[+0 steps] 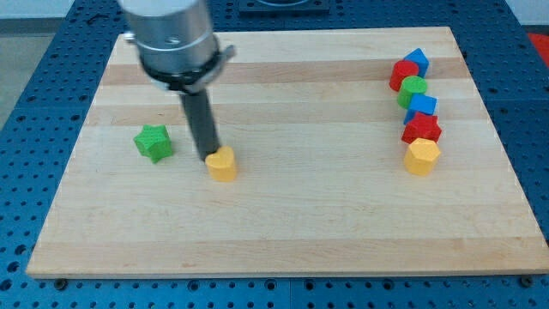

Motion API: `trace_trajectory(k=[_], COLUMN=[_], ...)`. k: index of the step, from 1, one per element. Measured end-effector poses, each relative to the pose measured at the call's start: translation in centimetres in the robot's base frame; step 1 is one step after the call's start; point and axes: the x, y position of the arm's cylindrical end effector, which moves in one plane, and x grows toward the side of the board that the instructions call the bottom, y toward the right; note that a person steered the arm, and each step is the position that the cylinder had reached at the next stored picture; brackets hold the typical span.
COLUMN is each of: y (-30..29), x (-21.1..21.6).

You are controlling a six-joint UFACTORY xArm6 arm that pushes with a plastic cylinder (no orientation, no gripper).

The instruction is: Push the yellow heart towards the yellow hexagon

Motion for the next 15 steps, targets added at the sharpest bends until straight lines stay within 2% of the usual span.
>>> trace_trajectory(k=[1, 2, 4, 5, 6, 7, 10, 11, 14, 15], y=[5.2, 8.1, 4.3, -1.5, -3.1, -1.0, 13.3, 15.5, 10.5, 13.6], x=[1.9, 3.0, 0.3, 0.3, 2.3, 3.4, 3.7, 3.7, 5.0, 6.6])
